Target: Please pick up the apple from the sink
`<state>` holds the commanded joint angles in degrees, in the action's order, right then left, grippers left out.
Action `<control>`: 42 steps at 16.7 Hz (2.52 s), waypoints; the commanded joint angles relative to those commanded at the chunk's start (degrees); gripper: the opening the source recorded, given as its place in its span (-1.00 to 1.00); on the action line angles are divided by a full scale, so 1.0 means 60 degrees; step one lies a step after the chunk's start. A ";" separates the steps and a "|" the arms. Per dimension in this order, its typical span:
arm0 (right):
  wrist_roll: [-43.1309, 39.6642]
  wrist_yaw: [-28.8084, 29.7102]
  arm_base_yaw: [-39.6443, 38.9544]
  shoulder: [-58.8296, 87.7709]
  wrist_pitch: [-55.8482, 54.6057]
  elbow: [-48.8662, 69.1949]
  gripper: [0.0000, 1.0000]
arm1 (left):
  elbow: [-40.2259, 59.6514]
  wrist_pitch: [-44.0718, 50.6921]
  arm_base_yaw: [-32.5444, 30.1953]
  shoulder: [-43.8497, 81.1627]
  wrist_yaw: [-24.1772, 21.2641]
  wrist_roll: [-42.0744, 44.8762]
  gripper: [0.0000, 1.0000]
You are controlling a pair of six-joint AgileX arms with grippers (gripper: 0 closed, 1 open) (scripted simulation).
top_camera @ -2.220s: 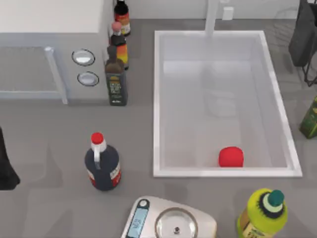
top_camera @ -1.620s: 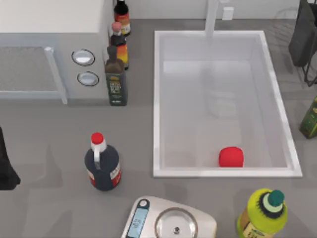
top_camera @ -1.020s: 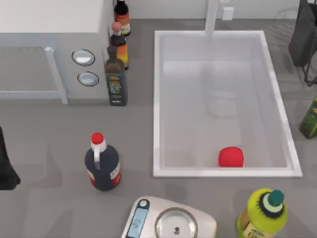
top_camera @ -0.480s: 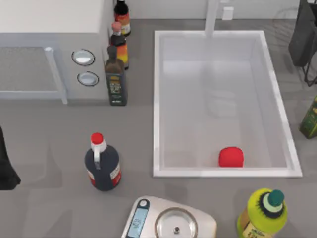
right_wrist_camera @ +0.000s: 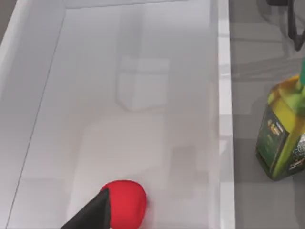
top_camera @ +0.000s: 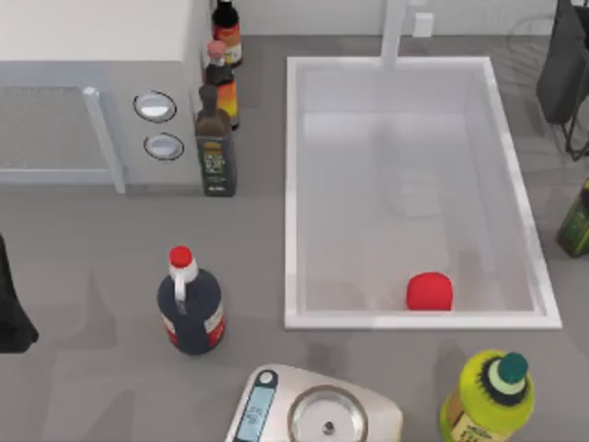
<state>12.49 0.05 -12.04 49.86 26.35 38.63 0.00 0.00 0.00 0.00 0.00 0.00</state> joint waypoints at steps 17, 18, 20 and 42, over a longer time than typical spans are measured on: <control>0.2560 0.0010 -0.2469 1.1288 0.5402 0.7952 1.00 | 0.0000 0.0000 0.0000 0.0000 0.0000 0.0000 1.00; 0.2560 0.0010 -0.2469 1.1288 0.5402 0.7952 1.00 | 0.0000 0.0000 0.0000 0.0000 0.0000 0.0000 1.00; 0.2550 0.0007 -0.2419 1.1266 0.5381 0.7923 1.00 | 0.0000 0.0000 0.0000 0.0000 0.0000 0.0000 1.00; 0.2611 0.0036 -0.2482 1.4134 0.0776 0.6172 0.40 | 0.0000 0.0000 0.0000 0.0000 0.0000 0.0000 1.00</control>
<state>28.15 0.26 -26.93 134.66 31.00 75.66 0.00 0.00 0.00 0.00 0.00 0.00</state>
